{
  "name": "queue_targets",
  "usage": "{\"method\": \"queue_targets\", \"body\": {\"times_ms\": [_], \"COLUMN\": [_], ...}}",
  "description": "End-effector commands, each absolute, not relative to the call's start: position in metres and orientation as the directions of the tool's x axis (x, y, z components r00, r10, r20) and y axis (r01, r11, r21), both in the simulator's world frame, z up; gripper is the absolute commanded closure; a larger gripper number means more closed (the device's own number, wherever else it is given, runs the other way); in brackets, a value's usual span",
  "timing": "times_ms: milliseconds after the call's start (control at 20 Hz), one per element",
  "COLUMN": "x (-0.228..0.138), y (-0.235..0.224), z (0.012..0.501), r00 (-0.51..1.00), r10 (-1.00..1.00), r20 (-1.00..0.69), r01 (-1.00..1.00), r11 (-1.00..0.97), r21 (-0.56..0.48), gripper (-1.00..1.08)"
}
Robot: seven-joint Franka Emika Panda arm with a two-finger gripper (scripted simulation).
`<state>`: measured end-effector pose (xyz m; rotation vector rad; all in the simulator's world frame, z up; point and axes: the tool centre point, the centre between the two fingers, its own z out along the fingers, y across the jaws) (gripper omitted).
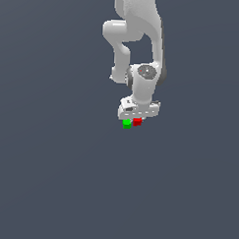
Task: Stack the red cube on top of the green cube.
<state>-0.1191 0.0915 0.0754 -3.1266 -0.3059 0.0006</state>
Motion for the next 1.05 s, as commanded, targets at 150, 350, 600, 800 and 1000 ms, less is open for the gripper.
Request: {"method": "queue_targets", "body": {"times_ms": [150,350,600,800,1000], "x": [-0.132,-0.135,-0.135,-0.135,-0.135], "y": [0.057,0.045,0.042,0.042,0.042], "z": [0.066,0.063,0.062,0.062,0.062], "r00": [0.981,0.981,0.981,0.981,0.981], "r10": [0.195,0.195,0.195,0.195,0.195], "r20": [0.0,0.0,0.0,0.0,0.0], "r01": [0.195,0.195,0.195,0.195,0.195], "r11": [-0.981,-0.981,-0.981,-0.981,-0.981], "r21": [0.0,0.0,0.0,0.0,0.0], "gripper": [1.08,1.08,-0.92,-0.92,-0.92]}}
